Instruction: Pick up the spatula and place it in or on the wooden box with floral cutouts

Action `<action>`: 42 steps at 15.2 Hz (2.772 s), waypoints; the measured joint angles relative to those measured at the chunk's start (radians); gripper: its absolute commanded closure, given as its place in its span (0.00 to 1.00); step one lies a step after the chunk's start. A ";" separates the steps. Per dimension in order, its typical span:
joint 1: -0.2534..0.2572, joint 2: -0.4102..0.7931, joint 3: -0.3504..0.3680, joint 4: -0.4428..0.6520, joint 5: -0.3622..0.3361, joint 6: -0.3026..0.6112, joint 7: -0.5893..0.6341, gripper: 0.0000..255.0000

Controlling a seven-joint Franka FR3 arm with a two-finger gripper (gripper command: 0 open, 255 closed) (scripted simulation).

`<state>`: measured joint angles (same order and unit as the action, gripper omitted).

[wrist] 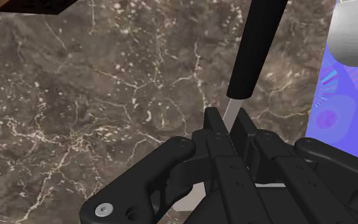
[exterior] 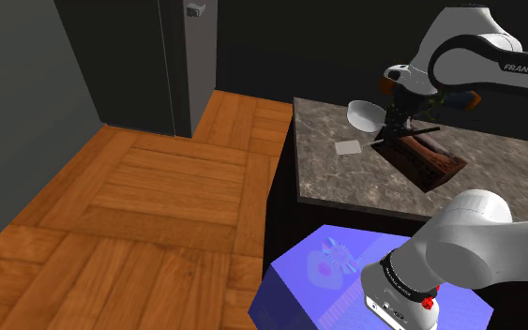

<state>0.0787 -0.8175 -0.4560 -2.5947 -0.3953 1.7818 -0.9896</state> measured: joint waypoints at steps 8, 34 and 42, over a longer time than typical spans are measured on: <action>0.000 0.005 -0.001 0.096 0.007 -0.084 -0.037 1.00; -0.035 0.160 -0.435 0.252 -0.191 0.058 -0.410 1.00; -0.031 0.178 -0.479 0.199 -0.213 0.134 -0.403 1.00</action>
<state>0.0480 -0.6400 -0.9350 -2.3960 -0.6081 1.9163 -1.3930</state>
